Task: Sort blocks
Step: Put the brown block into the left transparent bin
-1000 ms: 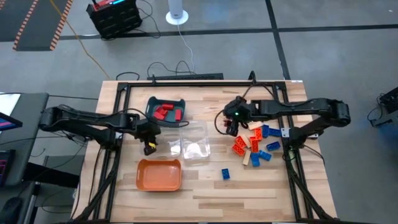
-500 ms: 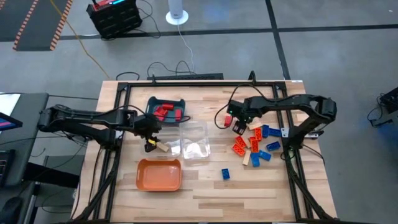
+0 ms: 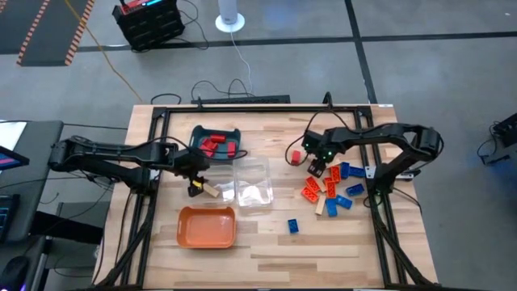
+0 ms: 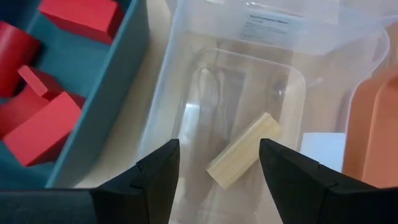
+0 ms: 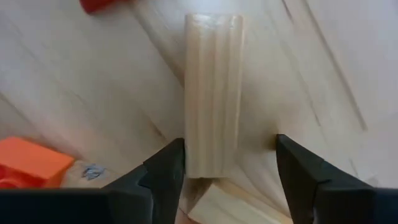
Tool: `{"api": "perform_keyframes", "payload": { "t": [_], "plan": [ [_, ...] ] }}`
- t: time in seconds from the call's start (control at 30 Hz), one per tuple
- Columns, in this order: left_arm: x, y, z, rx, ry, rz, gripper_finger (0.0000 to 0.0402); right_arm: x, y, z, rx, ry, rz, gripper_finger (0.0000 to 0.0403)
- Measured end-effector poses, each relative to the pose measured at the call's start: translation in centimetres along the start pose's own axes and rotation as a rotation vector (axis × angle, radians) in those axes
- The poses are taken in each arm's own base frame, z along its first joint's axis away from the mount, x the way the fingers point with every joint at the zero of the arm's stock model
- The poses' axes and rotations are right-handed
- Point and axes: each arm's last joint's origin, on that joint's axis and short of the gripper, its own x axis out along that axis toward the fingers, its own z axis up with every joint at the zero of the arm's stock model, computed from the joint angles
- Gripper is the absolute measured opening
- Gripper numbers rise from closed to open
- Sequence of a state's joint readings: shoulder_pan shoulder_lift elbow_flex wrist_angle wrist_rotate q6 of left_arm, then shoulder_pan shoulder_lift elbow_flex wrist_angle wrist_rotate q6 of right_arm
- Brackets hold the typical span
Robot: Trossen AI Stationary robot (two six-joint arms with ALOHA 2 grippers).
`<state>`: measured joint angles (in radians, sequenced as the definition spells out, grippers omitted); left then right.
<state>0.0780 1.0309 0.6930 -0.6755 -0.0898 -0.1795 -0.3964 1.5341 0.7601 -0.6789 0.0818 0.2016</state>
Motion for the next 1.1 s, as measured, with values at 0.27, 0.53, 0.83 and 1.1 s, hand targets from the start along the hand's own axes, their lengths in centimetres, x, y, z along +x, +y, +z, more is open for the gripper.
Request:
{"api": "perform_keyframes", "payload": {
  "t": [0.27, 0.53, 0.83, 1.1],
  "plan": [
    [0.0, 0.0, 0.8, 0.065, -0.081, 0.021, 0.0217, 0.1, 1.2, 0.1, -0.057, -0.045, -0.069, 0.0127],
    [-0.3, -0.4, 3.1, 0.184, -0.353, 0.009, 0.0217, -1.5, 1.5, 0.4, -0.082, -0.128, -0.047, 0.0042],
    [-0.4, -0.7, 4.8, 0.251, -0.747, 0.026, 0.0217, -7.4, 4.8, 0.9, -0.259, -0.53, 0.077, 0.0038],
    [2.1, -1.7, 6.0, 0.558, -0.816, -0.035, 0.0217, -10.2, 8.5, 1.4, -0.465, -0.777, 0.528, 0.0039]
  ]
}}
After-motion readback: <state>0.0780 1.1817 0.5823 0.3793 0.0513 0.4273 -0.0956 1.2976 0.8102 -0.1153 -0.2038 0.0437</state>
